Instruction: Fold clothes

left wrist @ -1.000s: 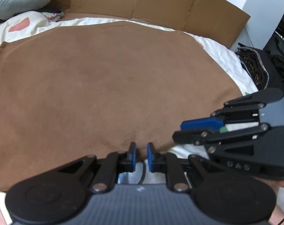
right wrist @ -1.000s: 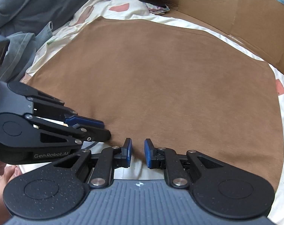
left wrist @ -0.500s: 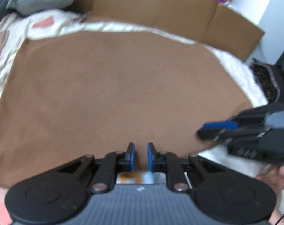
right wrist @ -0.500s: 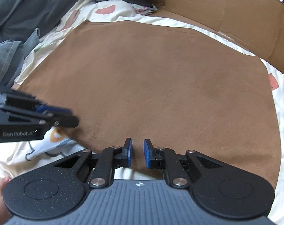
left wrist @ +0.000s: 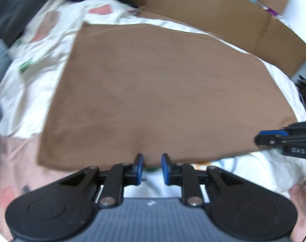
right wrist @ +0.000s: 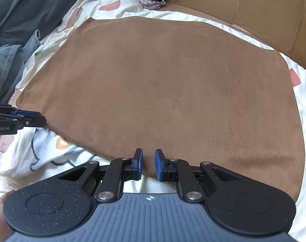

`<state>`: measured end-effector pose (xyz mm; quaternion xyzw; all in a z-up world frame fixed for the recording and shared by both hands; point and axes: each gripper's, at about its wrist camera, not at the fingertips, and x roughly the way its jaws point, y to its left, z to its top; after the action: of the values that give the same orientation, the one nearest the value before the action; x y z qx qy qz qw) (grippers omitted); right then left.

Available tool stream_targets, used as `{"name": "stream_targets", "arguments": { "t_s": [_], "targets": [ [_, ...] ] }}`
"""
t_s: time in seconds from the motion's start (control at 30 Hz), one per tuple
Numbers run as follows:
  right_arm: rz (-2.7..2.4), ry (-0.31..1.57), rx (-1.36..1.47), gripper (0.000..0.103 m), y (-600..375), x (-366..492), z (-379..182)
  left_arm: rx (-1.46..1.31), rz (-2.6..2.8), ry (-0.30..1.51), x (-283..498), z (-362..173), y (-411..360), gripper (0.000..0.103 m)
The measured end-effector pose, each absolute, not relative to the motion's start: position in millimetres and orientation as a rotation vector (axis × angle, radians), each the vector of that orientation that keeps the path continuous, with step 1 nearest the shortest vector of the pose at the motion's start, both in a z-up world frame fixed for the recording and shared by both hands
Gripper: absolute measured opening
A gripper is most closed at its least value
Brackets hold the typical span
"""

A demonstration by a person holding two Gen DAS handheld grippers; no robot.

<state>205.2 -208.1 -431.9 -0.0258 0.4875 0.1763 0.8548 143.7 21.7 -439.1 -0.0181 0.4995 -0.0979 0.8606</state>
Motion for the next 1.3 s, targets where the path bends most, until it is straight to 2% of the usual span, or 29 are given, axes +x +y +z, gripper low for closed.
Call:
{"name": "stream_targets", "arguments": {
  "t_s": [0.1,0.17,0.33,0.8,1.03,1.3],
  "targets": [
    [0.374,1.017,-0.054,0.019,-206.7,205.5,-429.7,-0.058,-0.159,1.053,139.9,-438.5,37.3,0.021],
    [0.373,1.010,-0.050,0.019,-208.1,205.3,-428.4,-0.090,-0.145,1.048,137.3,-436.4,46.0,0.026],
    [0.361,1.008,-0.049,0.019,-213.8,207.6,-429.0,-0.228,-0.124,1.011,130.4,-431.4,60.4,0.052],
    [0.293,1.014,0.071,0.019,-255.1,208.6,-425.9,-0.617,0.037,0.950,120.0,-447.2,128.1,0.055],
    [0.259,1.002,0.300,0.021,-317.5,203.8,-416.4,-0.805,0.080,0.914,121.0,-468.0,156.4,0.054],
    [0.144,1.018,0.630,0.021,-391.2,183.0,-439.4,-0.887,0.034,0.870,126.6,-478.1,169.3,0.052]
  ]
}}
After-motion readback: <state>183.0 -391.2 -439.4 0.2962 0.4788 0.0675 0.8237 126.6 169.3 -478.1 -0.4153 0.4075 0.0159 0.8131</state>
